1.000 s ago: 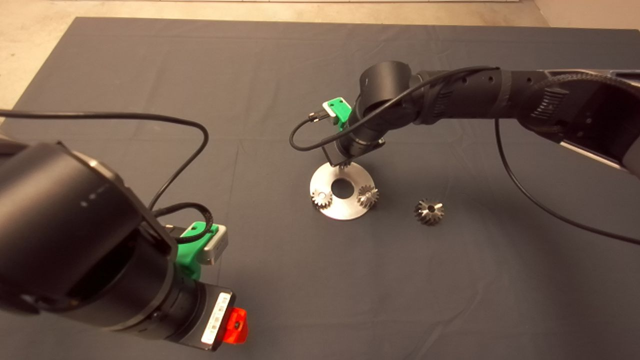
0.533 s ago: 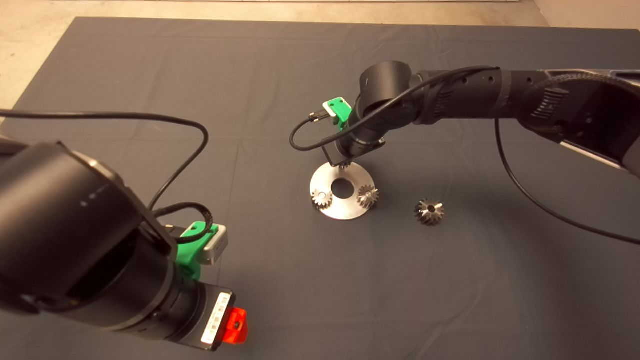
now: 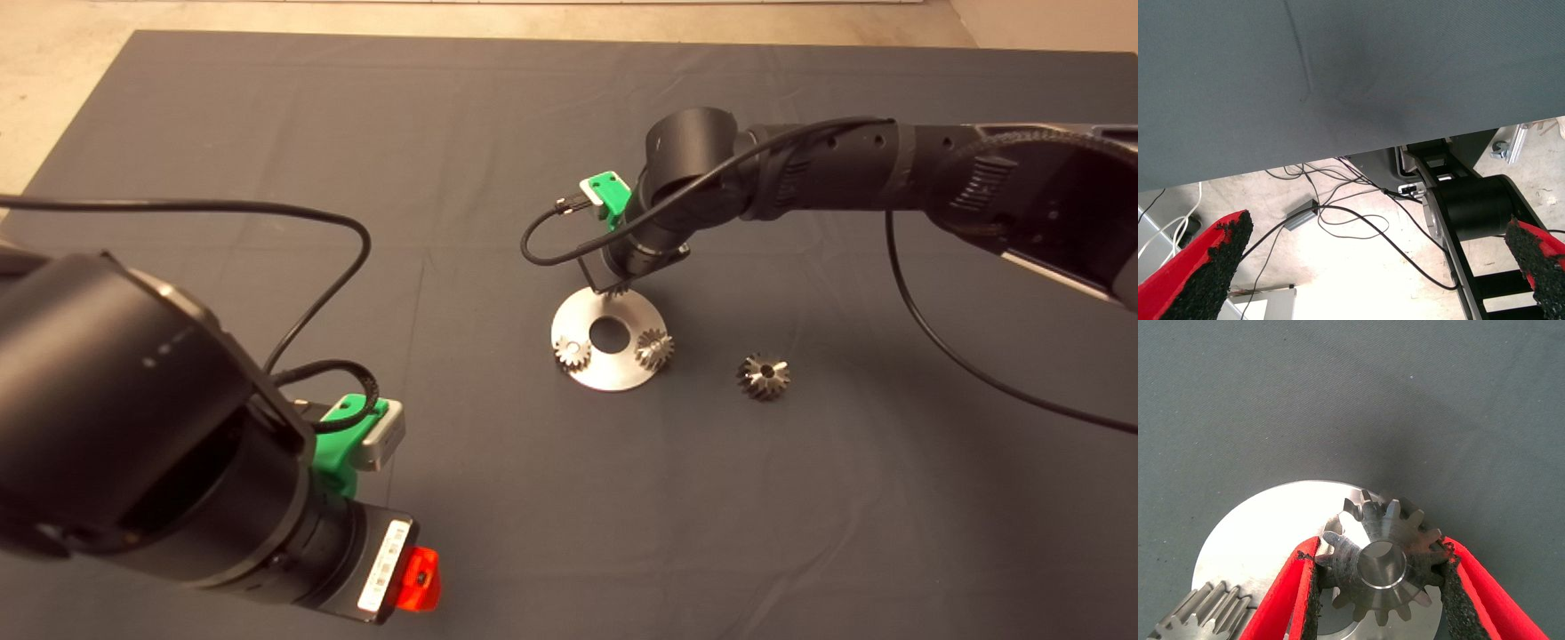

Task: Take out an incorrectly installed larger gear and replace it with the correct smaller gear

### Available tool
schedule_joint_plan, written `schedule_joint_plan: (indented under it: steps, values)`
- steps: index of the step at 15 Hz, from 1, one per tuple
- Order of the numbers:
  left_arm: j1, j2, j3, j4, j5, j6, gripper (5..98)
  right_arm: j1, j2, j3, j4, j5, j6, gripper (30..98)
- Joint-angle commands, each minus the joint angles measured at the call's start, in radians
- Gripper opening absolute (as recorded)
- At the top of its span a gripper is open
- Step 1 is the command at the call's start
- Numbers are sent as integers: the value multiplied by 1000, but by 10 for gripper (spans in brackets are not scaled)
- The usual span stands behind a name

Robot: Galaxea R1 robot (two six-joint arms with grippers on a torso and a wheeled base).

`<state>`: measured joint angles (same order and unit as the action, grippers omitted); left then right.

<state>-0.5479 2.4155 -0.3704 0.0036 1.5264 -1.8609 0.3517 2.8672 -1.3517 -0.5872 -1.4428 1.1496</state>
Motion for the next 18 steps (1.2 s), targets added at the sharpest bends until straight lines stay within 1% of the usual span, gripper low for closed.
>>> schedule_joint_plan:
  steps: [1,16,18]
  values:
    - [-7,-2,15,-20,132,-4,982,24,10,3,-39,-4,2,403]
    - [-7,0,13,-20,132,-3,982,10,11,1,-39,-2,6,403]
    - [-7,-2,15,-20,132,-3,982,10,13,-1,-37,4,8,403]
